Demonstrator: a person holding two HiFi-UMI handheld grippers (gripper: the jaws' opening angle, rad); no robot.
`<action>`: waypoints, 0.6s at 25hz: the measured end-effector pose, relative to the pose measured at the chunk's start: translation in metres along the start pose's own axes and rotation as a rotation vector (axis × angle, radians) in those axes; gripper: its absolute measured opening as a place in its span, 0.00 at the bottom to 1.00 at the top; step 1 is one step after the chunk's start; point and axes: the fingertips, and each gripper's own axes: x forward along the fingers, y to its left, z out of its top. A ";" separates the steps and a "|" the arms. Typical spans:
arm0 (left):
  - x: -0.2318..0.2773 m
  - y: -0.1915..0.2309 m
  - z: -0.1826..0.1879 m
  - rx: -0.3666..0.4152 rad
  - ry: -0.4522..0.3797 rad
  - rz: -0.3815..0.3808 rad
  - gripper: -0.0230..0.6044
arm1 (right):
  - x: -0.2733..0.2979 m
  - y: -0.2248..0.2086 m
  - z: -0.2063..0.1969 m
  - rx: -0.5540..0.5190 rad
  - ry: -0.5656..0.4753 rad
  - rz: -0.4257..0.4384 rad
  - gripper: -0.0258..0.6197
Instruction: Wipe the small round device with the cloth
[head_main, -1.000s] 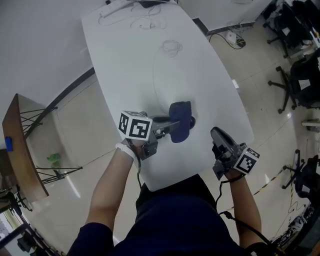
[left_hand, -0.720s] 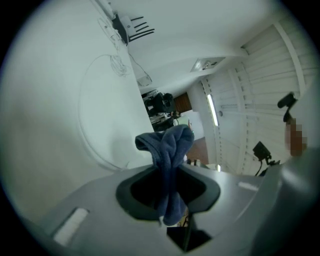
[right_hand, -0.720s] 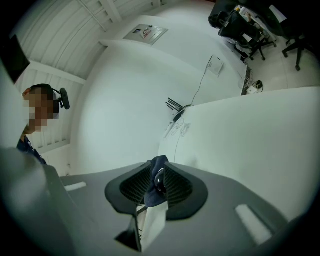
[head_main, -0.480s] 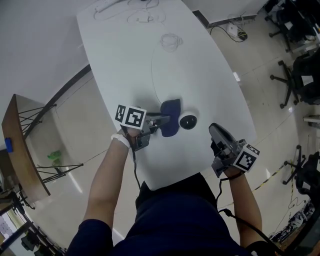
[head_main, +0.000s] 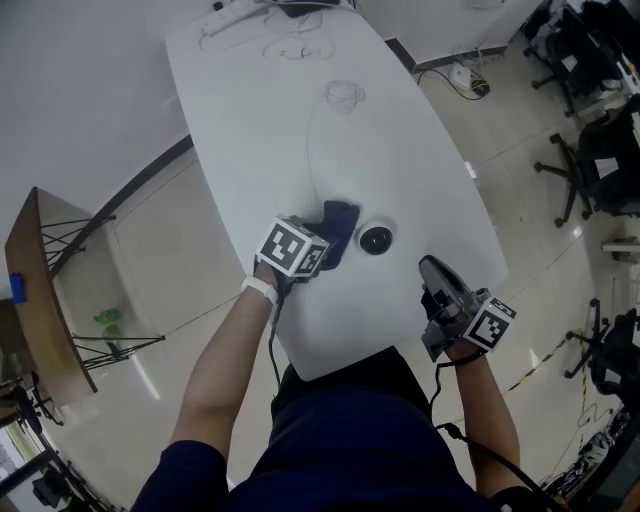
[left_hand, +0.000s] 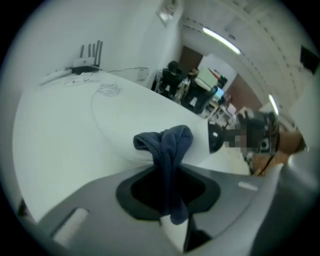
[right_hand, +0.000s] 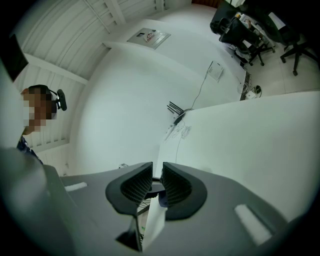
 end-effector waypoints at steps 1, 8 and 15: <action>-0.006 -0.001 0.004 -0.071 -0.054 -0.026 0.17 | -0.003 0.003 -0.001 -0.003 -0.005 0.003 0.15; -0.064 -0.026 0.020 -0.113 -0.249 -0.069 0.17 | -0.019 0.012 -0.014 -0.014 -0.015 -0.005 0.14; -0.079 -0.090 0.052 0.228 -0.195 -0.084 0.17 | -0.017 0.020 -0.016 -0.029 -0.011 0.004 0.14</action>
